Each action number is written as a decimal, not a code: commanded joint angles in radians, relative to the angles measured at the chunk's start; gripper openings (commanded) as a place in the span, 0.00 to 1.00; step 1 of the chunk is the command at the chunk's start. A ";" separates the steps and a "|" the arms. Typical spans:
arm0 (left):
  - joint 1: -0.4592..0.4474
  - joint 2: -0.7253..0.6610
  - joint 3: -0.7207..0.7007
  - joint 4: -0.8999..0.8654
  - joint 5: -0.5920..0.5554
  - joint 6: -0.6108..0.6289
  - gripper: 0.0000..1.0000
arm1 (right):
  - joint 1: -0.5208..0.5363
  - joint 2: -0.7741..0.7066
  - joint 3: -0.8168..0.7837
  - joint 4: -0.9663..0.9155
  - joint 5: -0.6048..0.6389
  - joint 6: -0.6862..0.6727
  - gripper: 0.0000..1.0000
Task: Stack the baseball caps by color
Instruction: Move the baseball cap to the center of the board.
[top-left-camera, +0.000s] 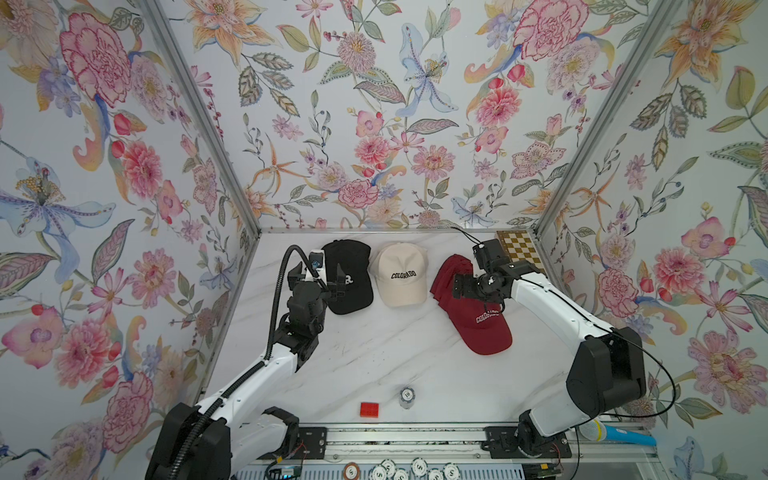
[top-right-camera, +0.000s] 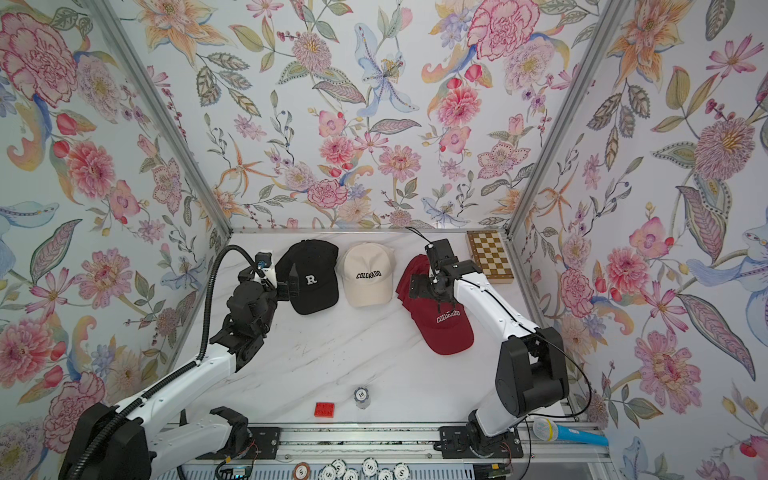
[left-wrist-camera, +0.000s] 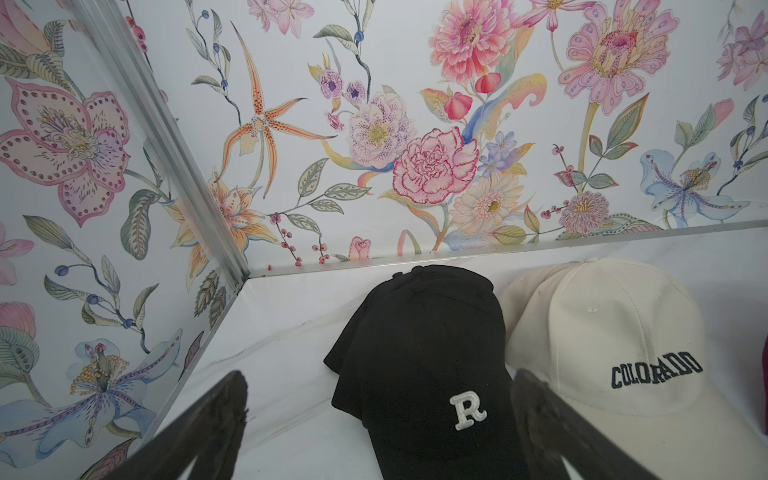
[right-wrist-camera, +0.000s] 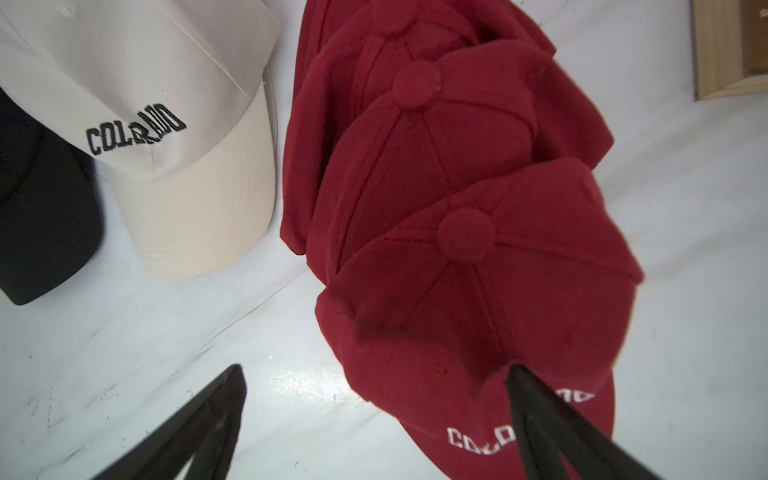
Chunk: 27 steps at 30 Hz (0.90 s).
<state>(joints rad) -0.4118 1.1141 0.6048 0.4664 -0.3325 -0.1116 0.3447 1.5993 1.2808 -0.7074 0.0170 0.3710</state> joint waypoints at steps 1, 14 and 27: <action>-0.007 -0.002 -0.020 0.030 0.021 0.013 1.00 | 0.008 0.038 0.039 -0.025 0.043 -0.004 0.99; -0.002 0.052 0.033 0.041 0.039 0.062 1.00 | -0.012 0.149 0.081 -0.021 0.191 0.168 0.99; 0.037 0.111 0.079 0.060 0.085 0.087 1.00 | -0.059 0.250 0.108 0.056 0.135 0.334 0.99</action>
<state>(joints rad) -0.3912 1.2156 0.6506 0.4965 -0.2687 -0.0410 0.2920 1.8065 1.3613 -0.6643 0.1619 0.6388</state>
